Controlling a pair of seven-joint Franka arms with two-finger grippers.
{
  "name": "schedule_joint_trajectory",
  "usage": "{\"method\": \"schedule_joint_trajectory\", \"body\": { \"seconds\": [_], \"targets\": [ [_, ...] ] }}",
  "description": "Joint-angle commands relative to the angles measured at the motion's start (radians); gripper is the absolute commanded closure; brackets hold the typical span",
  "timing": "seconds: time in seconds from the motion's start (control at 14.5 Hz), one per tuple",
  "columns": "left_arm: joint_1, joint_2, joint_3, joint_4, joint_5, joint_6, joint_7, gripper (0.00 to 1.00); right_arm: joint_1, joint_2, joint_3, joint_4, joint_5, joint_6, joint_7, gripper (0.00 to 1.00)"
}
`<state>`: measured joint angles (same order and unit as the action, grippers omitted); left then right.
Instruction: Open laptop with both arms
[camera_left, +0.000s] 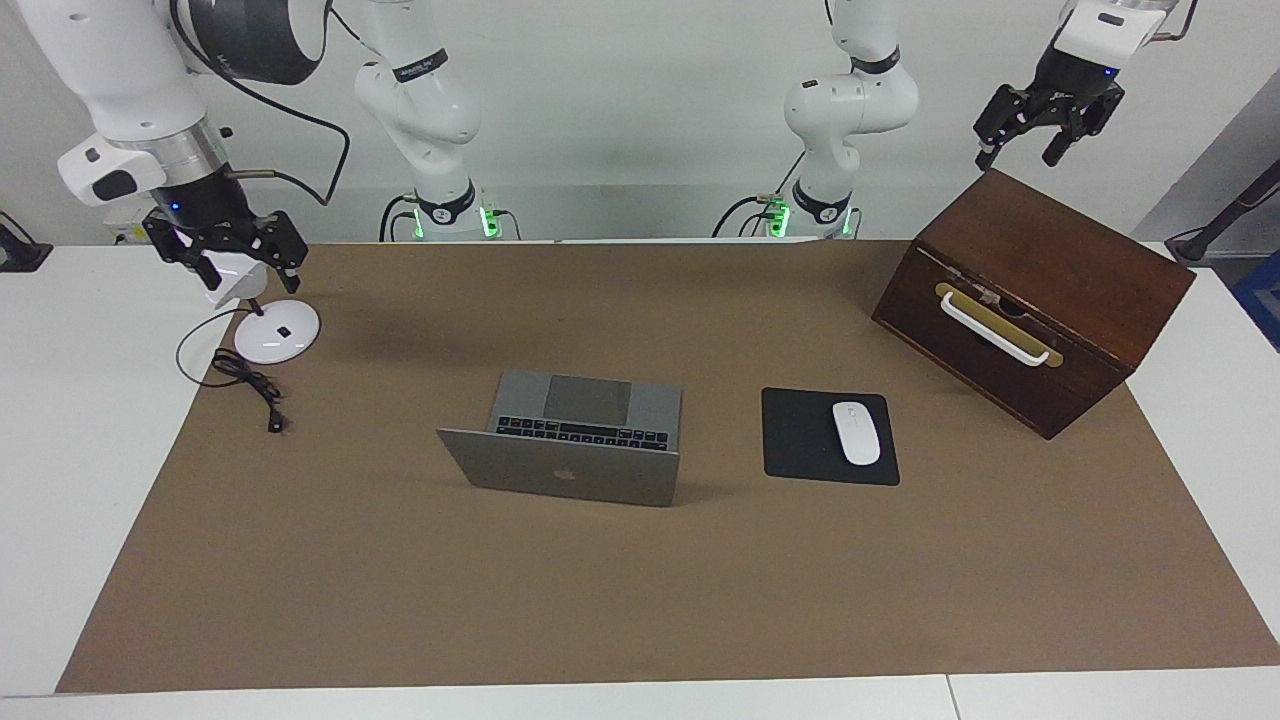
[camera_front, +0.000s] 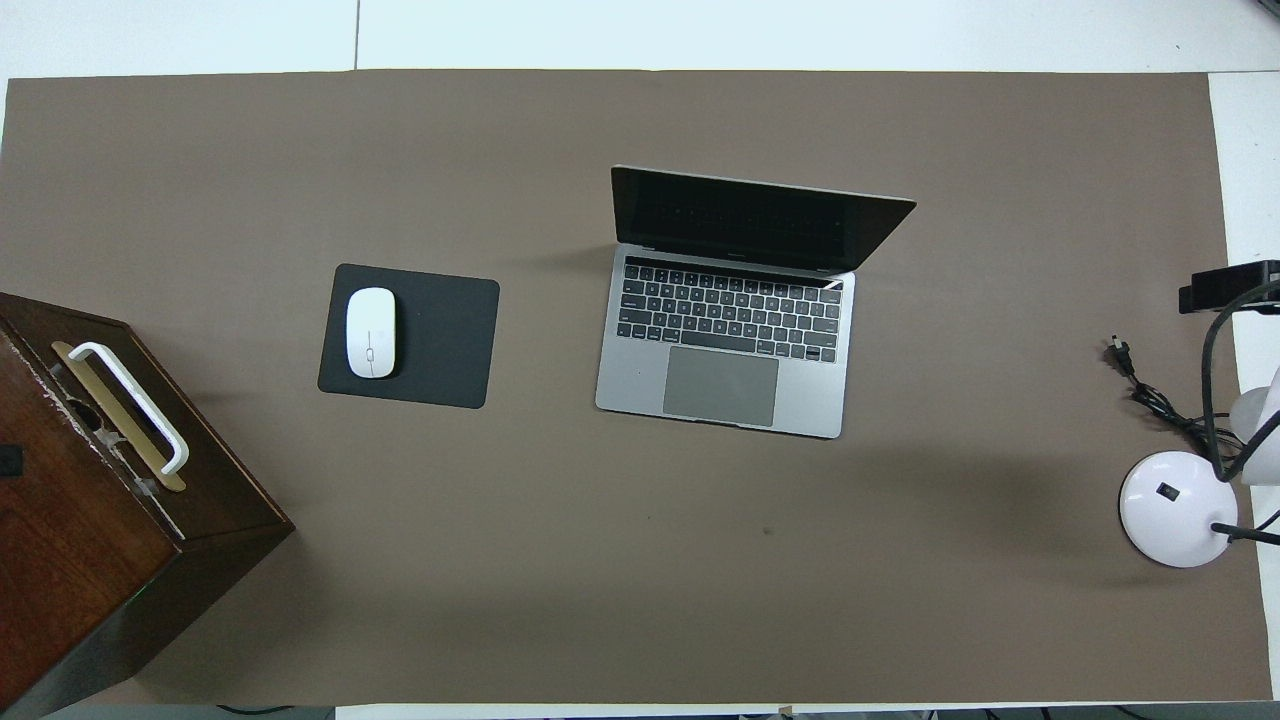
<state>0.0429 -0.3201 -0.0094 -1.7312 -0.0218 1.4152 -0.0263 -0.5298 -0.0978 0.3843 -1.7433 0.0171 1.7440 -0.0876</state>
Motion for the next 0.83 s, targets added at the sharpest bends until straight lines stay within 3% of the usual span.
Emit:
{"method": "schedule_joint_trajectory", "body": {
  "seconds": [0.0,0.62,0.69,0.76],
  "targets": [
    [-0.006,-0.004,-0.003,-0.001,-0.007,0.002,-0.024,0.0,-0.01,-0.026,0.004,-0.013,0.02,0.022,-0.004,0.0],
    [-0.006,-0.004,-0.001,0.001,-0.007,-0.004,-0.014,0.0,0.007,-0.025,-0.013,0.005,0.041,0.014,-0.104,0.0],
    [-0.006,-0.004,-0.001,0.001,-0.007,-0.004,-0.004,0.0,0.089,-0.023,-0.078,0.005,0.041,0.011,-0.097,0.0],
    [-0.005,-0.004,-0.001,0.001,-0.007,-0.005,0.012,0.0,0.214,-0.023,-0.211,0.005,0.04,0.008,-0.095,0.0]
  ]
}}
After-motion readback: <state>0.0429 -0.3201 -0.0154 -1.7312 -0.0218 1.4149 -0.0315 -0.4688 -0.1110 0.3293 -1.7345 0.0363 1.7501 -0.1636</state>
